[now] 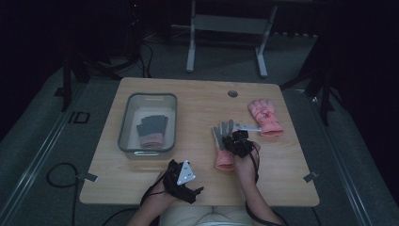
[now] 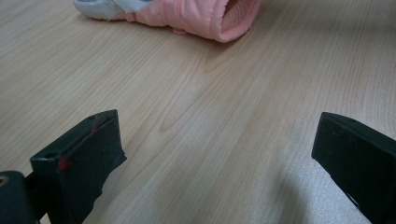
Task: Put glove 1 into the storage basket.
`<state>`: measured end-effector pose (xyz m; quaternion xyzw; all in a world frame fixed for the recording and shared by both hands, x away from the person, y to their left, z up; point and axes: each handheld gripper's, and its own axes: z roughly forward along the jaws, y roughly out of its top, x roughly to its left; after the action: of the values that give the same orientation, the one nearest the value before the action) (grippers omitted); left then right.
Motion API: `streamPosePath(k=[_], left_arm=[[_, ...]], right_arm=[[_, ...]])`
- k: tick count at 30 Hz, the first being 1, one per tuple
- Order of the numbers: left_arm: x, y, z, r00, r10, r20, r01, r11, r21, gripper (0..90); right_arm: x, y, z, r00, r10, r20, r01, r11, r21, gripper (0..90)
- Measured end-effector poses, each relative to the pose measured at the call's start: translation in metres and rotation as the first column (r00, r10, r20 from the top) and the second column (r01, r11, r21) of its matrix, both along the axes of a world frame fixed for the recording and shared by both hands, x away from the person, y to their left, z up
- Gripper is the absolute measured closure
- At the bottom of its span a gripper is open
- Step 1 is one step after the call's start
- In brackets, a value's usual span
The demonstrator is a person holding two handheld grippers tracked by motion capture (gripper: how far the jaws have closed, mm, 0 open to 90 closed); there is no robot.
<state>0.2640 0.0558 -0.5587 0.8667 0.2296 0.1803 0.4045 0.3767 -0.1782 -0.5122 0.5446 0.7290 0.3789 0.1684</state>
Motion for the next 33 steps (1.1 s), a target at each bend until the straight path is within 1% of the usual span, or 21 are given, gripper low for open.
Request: streamPosePath(k=[1, 4, 6, 8, 9, 10, 11, 12, 13, 14, 16, 18, 19, 20, 21, 23, 24, 26, 27, 31, 33], left_arm=[[0.000, 0.000, 0.000, 1.0000, -0.001, 0.000, 0.001, 1.0000, 0.000, 1.4], [0.000, 0.000, 0.000, 1.0000, -0.006, -0.007, 0.006, 0.9998, -0.017, 1.4], [-0.001, 0.000, 0.000, 1.0000, -0.006, -0.004, 0.006, 0.9999, -0.015, 1.4], [-0.001, 0.000, 0.000, 1.0000, -0.001, -0.003, 0.001, 0.9999, -0.017, 1.4], [-0.001, 0.000, 0.000, 1.0000, 0.005, 0.009, -0.005, 1.0000, -0.004, 1.4], [-0.001, 0.000, 0.000, 0.9998, 0.010, 0.020, -0.010, 0.9999, -0.010, 1.4], [-0.001, 0.000, 0.000, 0.9998, 0.010, 0.020, -0.010, 0.9999, -0.010, 1.4], [-0.001, 0.001, 0.000, 0.9999, 0.008, 0.008, -0.008, 0.9999, -0.011, 1.4], [-0.001, 0.001, 0.000, 0.9999, 0.007, 0.007, -0.007, 0.9999, -0.012, 1.4], [-0.001, 0.001, 0.000, 0.9999, 0.007, 0.009, -0.007, 0.9999, -0.014, 1.4], [-0.001, 0.000, 0.000, 1.0000, 0.001, 0.000, -0.001, 0.9999, -0.012, 1.4], [0.000, 0.001, 0.000, 1.0000, 0.005, 0.002, -0.005, 0.9999, -0.012, 1.4], [0.000, 0.001, 0.000, 0.9999, 0.011, 0.004, -0.011, 0.9999, -0.010, 1.4], [0.000, 0.002, 0.000, 0.9999, 0.016, 0.003, -0.016, 0.9998, -0.014, 1.4], [0.000, 0.002, 0.000, 0.9999, 0.017, 0.000, -0.017, 0.9997, -0.020, 1.4], [0.000, 0.003, 0.000, 0.9997, 0.023, -0.008, -0.023, 0.9993, -0.031, 1.4], [0.000, 0.003, 0.000, 0.9997, 0.024, -0.010, -0.024, 0.9993, -0.030, 1.4], [0.000, 0.003, 0.000, 0.9997, 0.023, -0.011, -0.023, 0.9992, -0.031, 1.4], [0.000, 0.003, 0.000, 0.9997, 0.023, -0.009, -0.023, 0.9994, -0.026, 1.4], [0.000, 0.002, -0.001, 0.9997, 0.022, 0.001, -0.022, 0.9996, -0.018, 1.4], [0.001, 0.002, -0.001, 0.9997, 0.023, -0.010, -0.023, 0.9996, -0.017, 1.4]], right_arm=[[-0.002, -0.003, 0.007, 0.9998, 0.004, 0.020, -0.004, 0.9999, 0.010, 74.3], [-0.001, -0.017, 0.023, 0.9977, 0.017, 0.065, -0.016, 0.9999, -0.002, 72.6], [-0.001, -0.021, 0.026, 0.9972, 0.016, 0.073, -0.016, 0.9999, -0.007, 71.3], [0.003, -0.038, 0.033, 0.9956, 0.017, 0.092, -0.014, 0.9992, -0.039, 67.1], [0.005, -0.050, 0.034, 0.9949, 0.014, 0.100, -0.009, 0.9987, -0.050, 62.7], [0.007, -0.058, 0.035, 0.9943, 0.003, 0.106, 0.003, 0.9982, -0.059, 62.8], [0.007, -0.058, 0.035, 0.9943, 0.003, 0.106, 0.003, 0.9982, -0.059, 62.8], [0.010, -0.075, 0.037, 0.9931, -0.033, 0.113, 0.042, 0.9959, -0.080, 59.2], [0.010, -0.075, 0.037, 0.9931, -0.033, 0.113, 0.042, 0.9959, -0.080, 59.2], [0.012, -0.080, 0.038, 0.9924, -0.039, 0.116, 0.050, 0.9946, -0.091, 56.4], [0.016, -0.096, 0.040, 0.9923, -0.053, 0.112, 0.062, 0.9950, -0.079, 55.7], [0.021, -0.112, 0.042, 0.9908, -0.067, 0.117, 0.078, 0.9930, -0.089, 57.1], [0.022, -0.117, 0.043, 0.9908, -0.062, 0.120, 0.073, 0.9938, -0.084, 57.0], [0.024, -0.124, 0.043, 0.9893, -0.050, 0.137, 0.062, 0.9943, -0.087, 56.9], [0.026, -0.134, 0.043, 0.9881, -0.023, 0.152, 0.039, 0.9935, -0.107, 56.0], [0.028, -0.139, 0.042, 0.9879, -0.019, 0.154, 0.038, 0.9918, -0.122, 56.0], [0.033, -0.148, 0.041, 0.9862, 0.005, 0.165, 0.018, 0.9900, -0.140, 56.0], [0.040, -0.155, 0.042, 0.9849, 0.019, 0.172, 0.009, 0.9865, -0.164, 56.5], [0.043, -0.158, 0.043, 0.9832, 0.038, 0.179, -0.008, 0.9867, -0.162, 56.4], [0.061, -0.167, 0.045, 0.9837, 0.021, 0.179, 0.015, 0.9806, -0.196, 59.1], [0.070, -0.170, 0.047, 0.9853, 0.013, 0.170, 0.018, 0.9835, -0.180, 58.9]])
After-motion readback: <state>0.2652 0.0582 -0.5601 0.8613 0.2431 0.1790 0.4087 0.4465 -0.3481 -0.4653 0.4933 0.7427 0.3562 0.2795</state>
